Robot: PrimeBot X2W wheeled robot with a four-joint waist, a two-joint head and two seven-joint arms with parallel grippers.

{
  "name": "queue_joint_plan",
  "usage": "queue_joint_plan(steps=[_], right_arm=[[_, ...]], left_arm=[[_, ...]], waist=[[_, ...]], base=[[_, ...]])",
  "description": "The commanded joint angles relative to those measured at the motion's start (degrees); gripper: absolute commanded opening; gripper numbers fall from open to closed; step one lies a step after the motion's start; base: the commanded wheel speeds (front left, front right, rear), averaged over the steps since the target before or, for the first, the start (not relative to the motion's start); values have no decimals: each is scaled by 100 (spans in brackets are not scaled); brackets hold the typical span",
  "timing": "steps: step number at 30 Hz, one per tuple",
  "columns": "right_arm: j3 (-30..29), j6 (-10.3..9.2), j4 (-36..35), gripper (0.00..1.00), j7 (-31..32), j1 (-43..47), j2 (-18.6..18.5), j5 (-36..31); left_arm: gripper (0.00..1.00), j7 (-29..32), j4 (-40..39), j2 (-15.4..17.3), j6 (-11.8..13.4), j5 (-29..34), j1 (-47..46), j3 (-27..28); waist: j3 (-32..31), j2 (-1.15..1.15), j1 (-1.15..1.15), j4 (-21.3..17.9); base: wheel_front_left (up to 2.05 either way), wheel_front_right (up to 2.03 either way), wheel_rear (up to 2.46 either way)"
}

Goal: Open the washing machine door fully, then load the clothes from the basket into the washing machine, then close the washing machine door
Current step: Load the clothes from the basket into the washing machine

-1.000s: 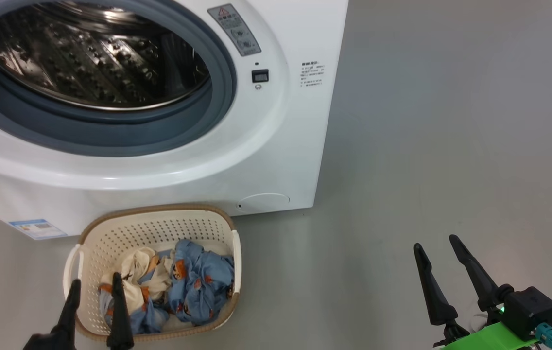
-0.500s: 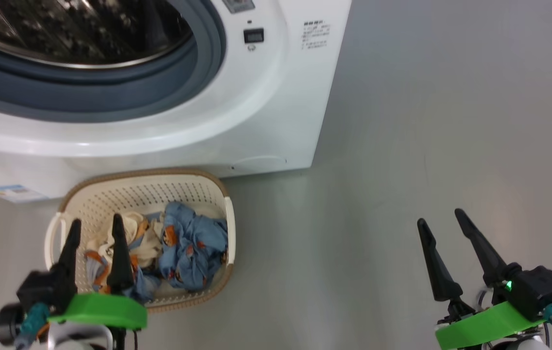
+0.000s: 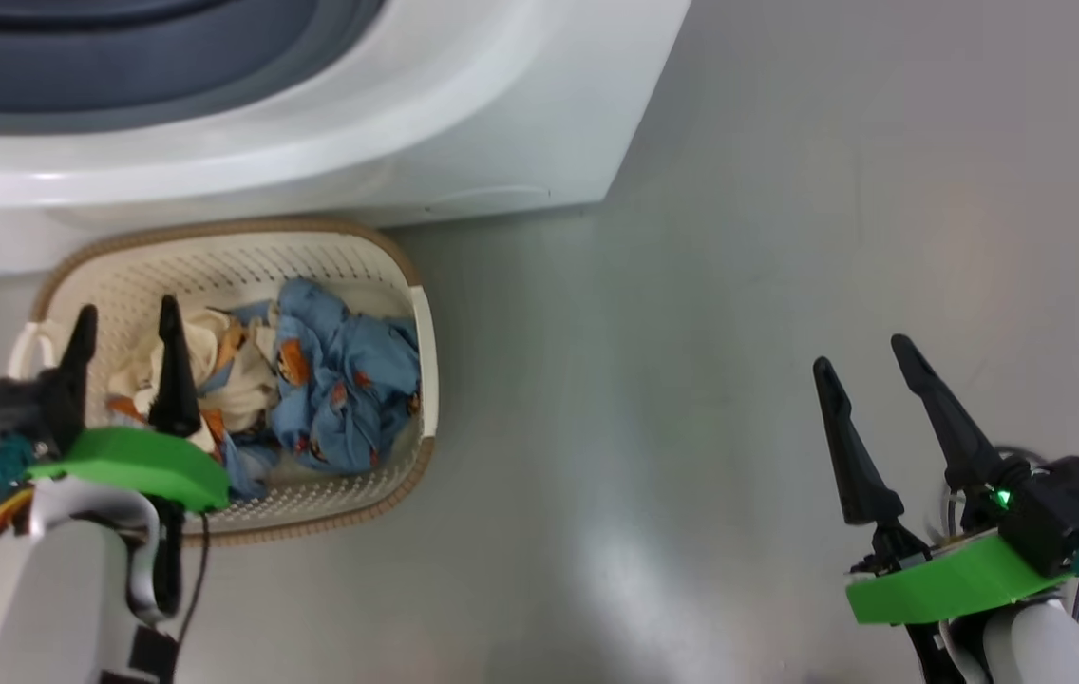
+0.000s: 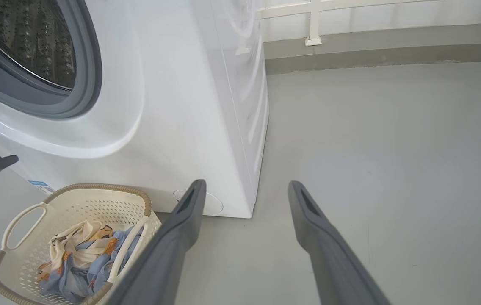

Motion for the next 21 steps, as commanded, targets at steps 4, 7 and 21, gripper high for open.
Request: queue_joint_plan(steps=[4,7,21], right_arm=[[150,55,-194,100,-68,-174,30,-106],[152,55,-243,100,-68,-246,30,-132],[73,55,-448,100,-68,-336,90,-197]], left_arm=[[100,-37,499,353,-42,64,-492,194],[100,-37,800,417,-66,90,-733,198],[100,-11,2468,826,60,311,-1594,52]], waist=[[757,0,0,-142],[985,0,0,-176],[1686,0,0,-256]], base=[[0,0,0],[0,0,0],[0,0,0]])
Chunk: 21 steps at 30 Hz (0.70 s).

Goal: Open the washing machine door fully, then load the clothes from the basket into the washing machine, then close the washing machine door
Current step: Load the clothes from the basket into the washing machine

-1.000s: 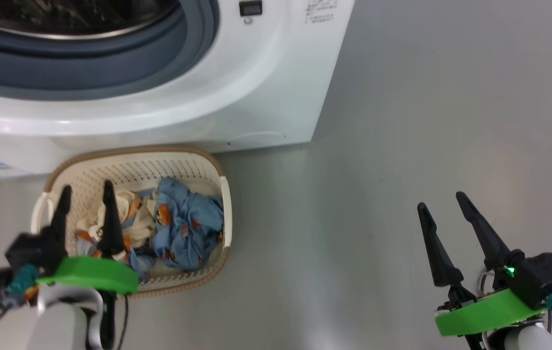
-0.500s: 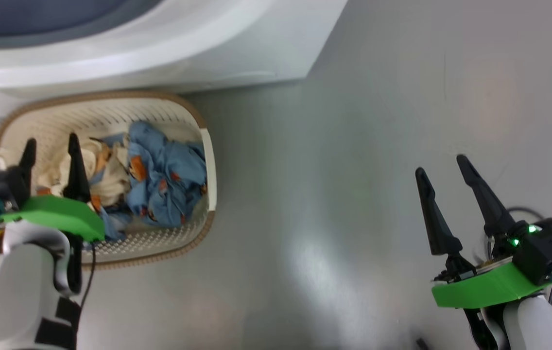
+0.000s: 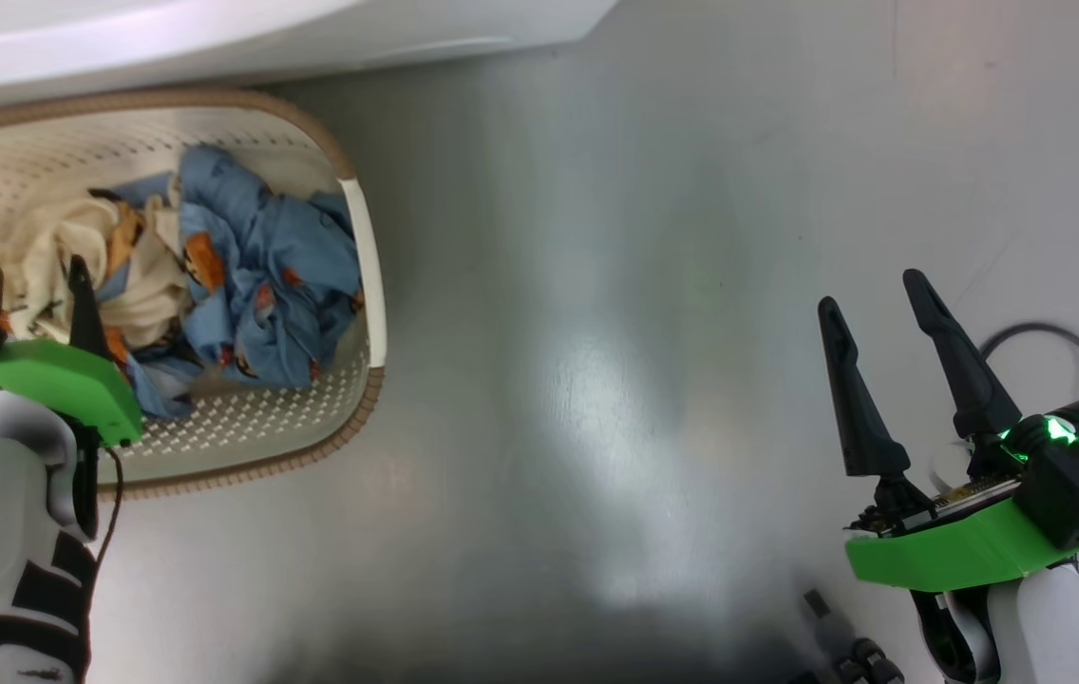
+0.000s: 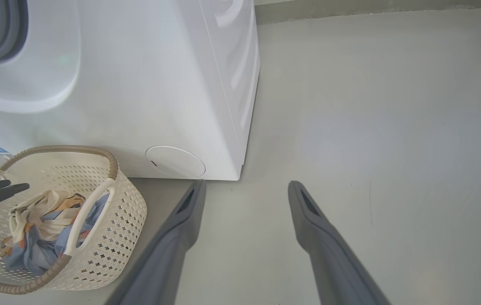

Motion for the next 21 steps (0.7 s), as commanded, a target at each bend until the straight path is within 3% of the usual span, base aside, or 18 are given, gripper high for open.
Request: queue_joint_plan(steps=[1,7,11,21], right_arm=[[98,55,-141,100,-27,83,39,-30],[124,55,-168,100,-27,32,91,-30],[157,55,-178,100,-27,-9,133,-29],[251,55,-174,100,-27,-97,202,10]], left_arm=[[100,5,36,280,35,90,67,98],[100,174,560,441,-16,161,-256,-31],[100,422,938,613,132,387,-516,-248],[100,931,1444,772,25,471,-1104,-468]], waist=[[171,0,0,-43],[389,0,0,-80],[520,0,0,-124],[733,0,0,-239]], base=[[0,0,0],[0,0,0],[0,0,0],[0,0,0]])
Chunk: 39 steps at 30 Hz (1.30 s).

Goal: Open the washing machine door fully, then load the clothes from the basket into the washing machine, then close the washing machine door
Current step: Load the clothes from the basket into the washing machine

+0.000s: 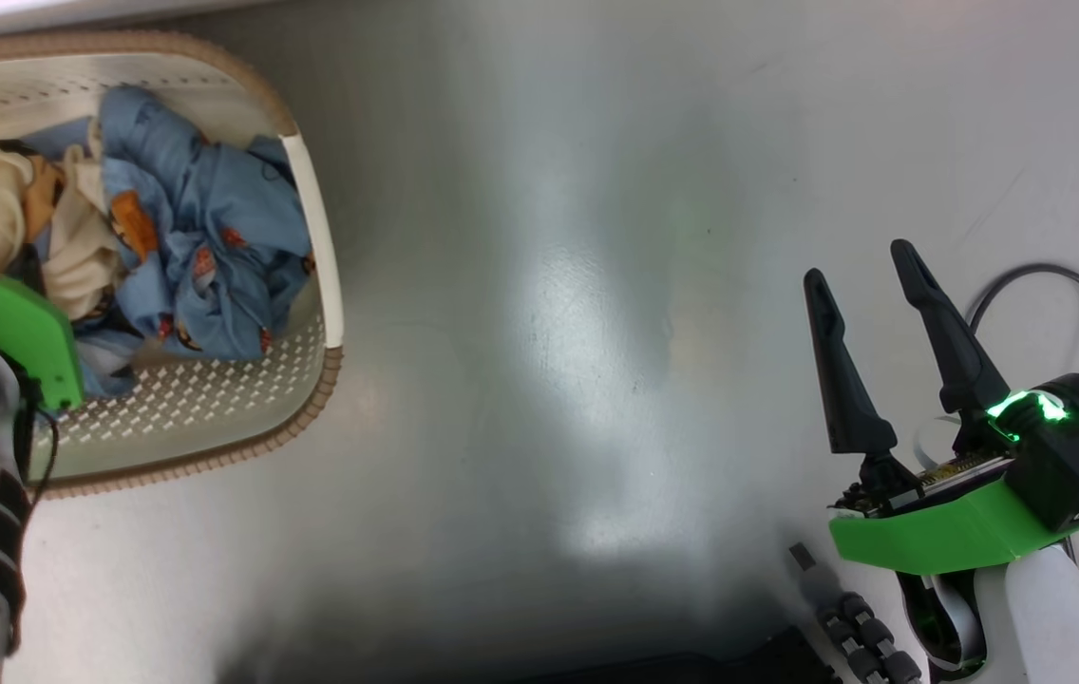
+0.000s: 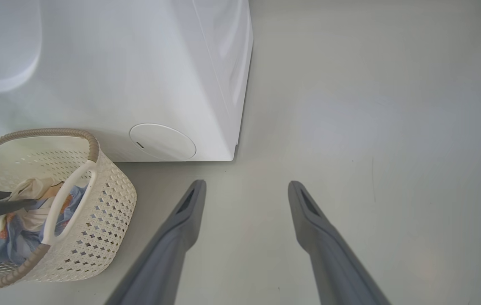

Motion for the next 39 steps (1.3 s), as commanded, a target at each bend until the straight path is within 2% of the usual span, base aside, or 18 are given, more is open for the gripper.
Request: queue_joint_plan(steps=[1,4,7,8,16,29,34,39], right_arm=[[183,54,-118,100,-27,136,57,32],[215,54,-106,100,-27,115,71,46],[226,54,-93,100,-27,96,82,56],[219,54,-90,100,-27,91,85,57],[171,54,-100,100,-27,36,96,36],[157,54,79,100,-27,12,65,54],[177,54,189,100,-27,95,15,80],[209,54,279,100,-27,205,-27,107]], left_arm=[[100,39,59,358,-19,-52,24,137],[98,224,250,383,-46,-101,-65,138],[17,348,384,385,-116,-130,-108,108],[0,360,410,381,-152,-146,-118,101],[0,219,520,296,-316,-249,-113,62],[0,-804,453,99,-312,-497,369,122],[0,-939,54,-43,-282,-650,820,233],[0,-947,-848,-126,-188,-724,1468,379]], waist=[[66,0,0,-56],[94,0,0,-112],[94,0,0,-155],[88,0,0,-160],[-45,0,0,-129],[-842,0,0,7],[-1328,0,0,104],[-1812,0,0,178]], base=[[0,0,0],[0,0,0],[0,0,0],[0,0,0],[0,0,0],[0,0,0],[0,0,0],[0,0,0]])
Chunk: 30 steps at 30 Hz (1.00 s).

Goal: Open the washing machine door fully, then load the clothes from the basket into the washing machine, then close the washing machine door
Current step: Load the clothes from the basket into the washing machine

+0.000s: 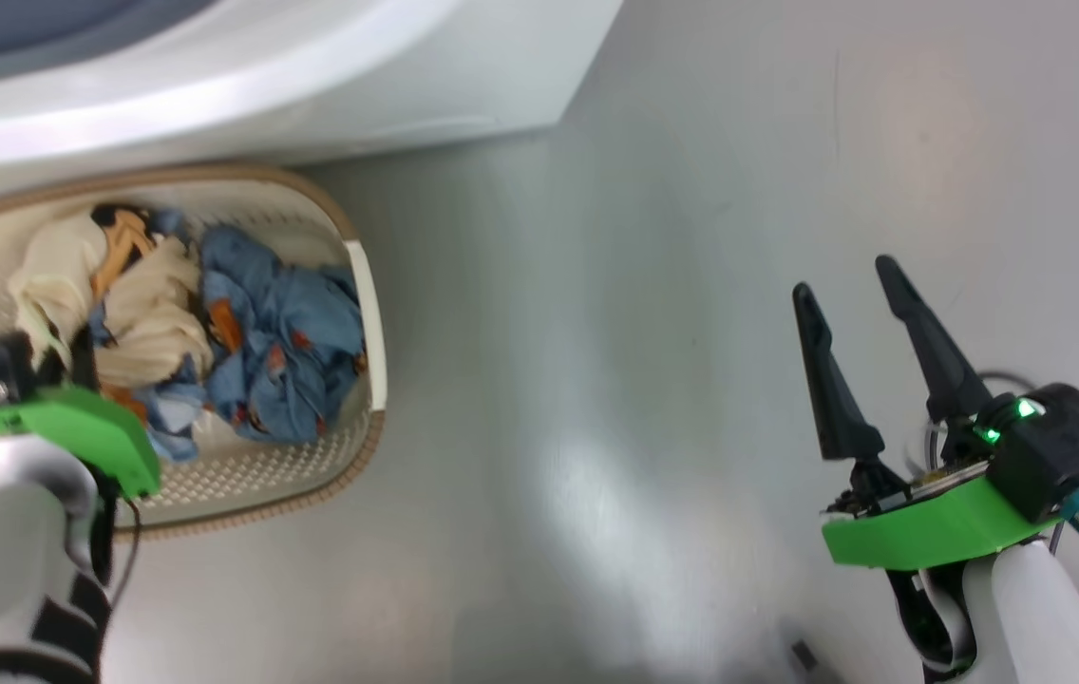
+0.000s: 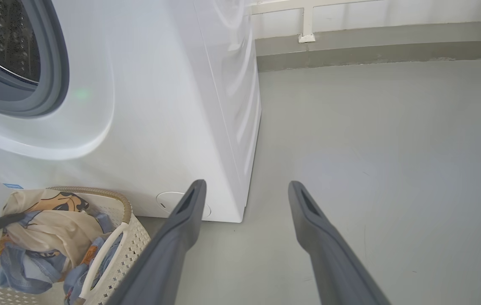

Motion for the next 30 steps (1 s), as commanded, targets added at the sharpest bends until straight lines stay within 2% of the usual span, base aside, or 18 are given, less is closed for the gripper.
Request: queue_joint_plan(steps=[1,11,17,25,30], right_arm=[[181,54,-74,100,-27,299,-12,58],[238,54,95,100,-27,629,-70,132],[313,54,168,100,-27,760,-74,157],[317,54,254,100,-27,966,-20,224],[337,54,322,100,-27,1115,4,249]], left_arm=[[0,-75,-274,193,61,-65,409,199],[0,-77,-2037,-63,150,-92,1722,489],[0,-77,-2888,-202,184,-136,2191,727],[0,-77,-4137,-380,14,25,2949,942],[0,-77,-4647,-472,28,106,3344,1073]], waist=[[-520,0,0,127],[-1447,0,0,246],[-1823,0,0,272],[-2458,0,0,261],[-2895,0,0,210]], base=[[0,0,0],[0,0,0],[0,0,0],[0,0,0],[0,0,0]])
